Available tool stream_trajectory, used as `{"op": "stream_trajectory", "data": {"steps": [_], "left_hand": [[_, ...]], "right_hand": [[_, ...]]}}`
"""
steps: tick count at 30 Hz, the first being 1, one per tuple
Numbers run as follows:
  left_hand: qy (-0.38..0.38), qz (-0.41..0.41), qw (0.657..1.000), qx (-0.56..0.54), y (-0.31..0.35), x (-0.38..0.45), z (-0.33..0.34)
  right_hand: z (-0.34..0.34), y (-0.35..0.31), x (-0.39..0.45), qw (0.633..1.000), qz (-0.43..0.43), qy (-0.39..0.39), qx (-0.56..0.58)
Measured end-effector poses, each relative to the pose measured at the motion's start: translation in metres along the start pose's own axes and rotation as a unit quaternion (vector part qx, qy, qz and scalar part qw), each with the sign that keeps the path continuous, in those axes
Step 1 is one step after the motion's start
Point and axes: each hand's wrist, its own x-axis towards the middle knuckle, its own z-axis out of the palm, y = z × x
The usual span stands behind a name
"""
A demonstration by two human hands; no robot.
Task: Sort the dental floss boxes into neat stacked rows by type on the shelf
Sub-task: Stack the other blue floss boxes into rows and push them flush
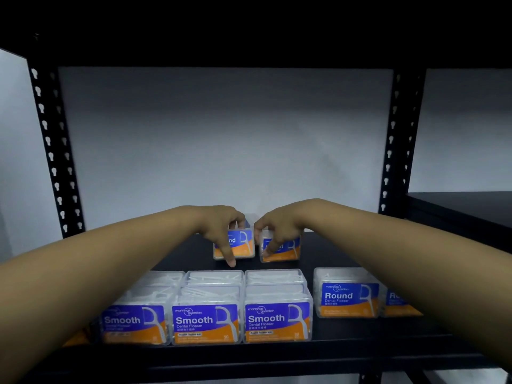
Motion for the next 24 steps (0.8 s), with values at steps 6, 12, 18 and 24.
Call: {"op": "stream_trajectory", "data": {"steps": [6, 12, 18, 24], "left_hand": [[-0.032, 0.006, 0.998, -0.044, 0.012, 0.002, 0.003], [-0.048, 0.018, 0.997, -0.057, 0.019, -0.002, -0.006], [-0.031, -0.004, 0.990, -0.139, 0.043, -0.016, -0.048], [-0.008, 0.023, 0.986, -0.166, 0.088, -0.021, -0.075]], "right_hand": [[0.000, 0.003, -0.009, 1.000, 0.004, -0.005, 0.004], [-0.002, 0.017, -0.019, 1.000, 0.019, 0.005, 0.013], [-0.019, 0.043, -0.054, 0.995, 0.035, 0.037, 0.080], [-0.033, 0.073, -0.104, 0.990, 0.031, 0.081, 0.113]]}}
